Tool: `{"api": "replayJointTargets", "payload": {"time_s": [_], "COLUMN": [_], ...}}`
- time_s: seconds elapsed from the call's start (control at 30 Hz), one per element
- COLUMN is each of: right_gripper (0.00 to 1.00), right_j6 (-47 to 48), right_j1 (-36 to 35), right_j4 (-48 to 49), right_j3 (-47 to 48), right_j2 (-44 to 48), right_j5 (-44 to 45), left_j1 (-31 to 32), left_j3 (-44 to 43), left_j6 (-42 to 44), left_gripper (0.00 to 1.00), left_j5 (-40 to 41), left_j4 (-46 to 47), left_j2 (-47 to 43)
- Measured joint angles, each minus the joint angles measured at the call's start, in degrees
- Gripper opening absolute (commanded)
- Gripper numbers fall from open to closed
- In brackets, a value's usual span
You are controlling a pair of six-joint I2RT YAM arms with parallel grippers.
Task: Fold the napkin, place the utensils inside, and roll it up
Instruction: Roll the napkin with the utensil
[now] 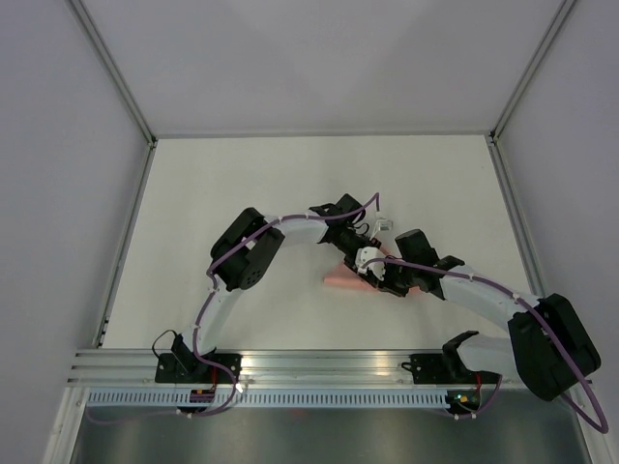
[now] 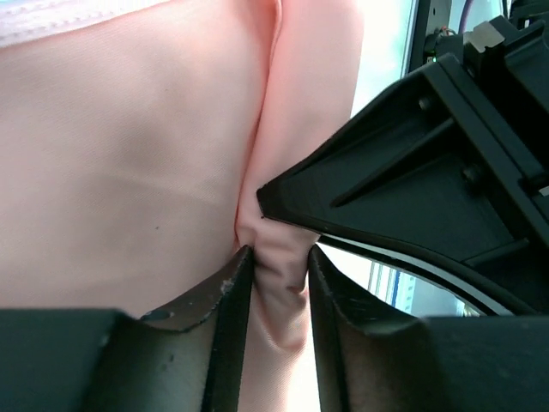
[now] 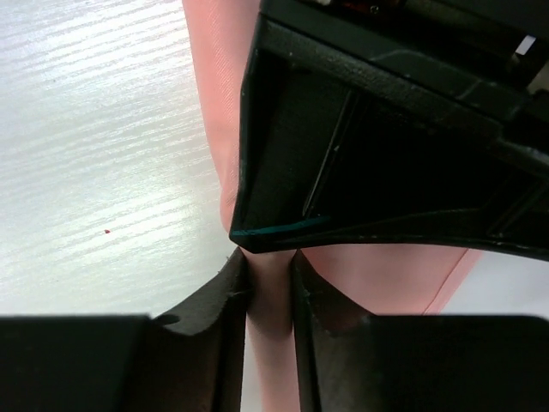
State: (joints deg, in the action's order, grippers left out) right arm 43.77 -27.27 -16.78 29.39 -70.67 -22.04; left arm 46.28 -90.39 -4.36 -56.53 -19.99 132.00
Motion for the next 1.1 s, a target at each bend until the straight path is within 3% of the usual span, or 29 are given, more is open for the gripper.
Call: {"api": "replayJointTargets", "payload": {"time_s": [0.13,0.37,0.57,0.8,1.1], "right_gripper": [0.17,0.15,0.14,0.13,0.12], "right_j6": [0.04,0.87,2.60,7.08,12.63], "right_j1": [0.02,0.39,2.67,8.15,13.29], "right_j4": [0.00,-1.05,-4.66,-13.86,-31.56], "right_j3": [0.13,1.64,5.29,13.81,29.75], "right_j2": [-0.26,-2.16,-6.01,-15.19,-32.57], "right_j5": [-0.02,-1.09,-4.13,-10.29,-18.43], "left_j1": [-0.15,-0.81,-4.66,-8.52,-1.73], "left_j3": [0.20,5.53,15.19,26.77,42.51], "left_j6": [-0.50,-1.09,-2.86,-5.42,-2.73], "left_gripper": [0.52,0.52,0.51,0.50,0.52], "left_j5": [0.74,4.48,9.90,14.88,29.55], "left_j4": [0.98,4.26,9.92,21.51,35.58], "left_j2": [-0.20,-4.74,-12.13,-24.39,-38.75]}}
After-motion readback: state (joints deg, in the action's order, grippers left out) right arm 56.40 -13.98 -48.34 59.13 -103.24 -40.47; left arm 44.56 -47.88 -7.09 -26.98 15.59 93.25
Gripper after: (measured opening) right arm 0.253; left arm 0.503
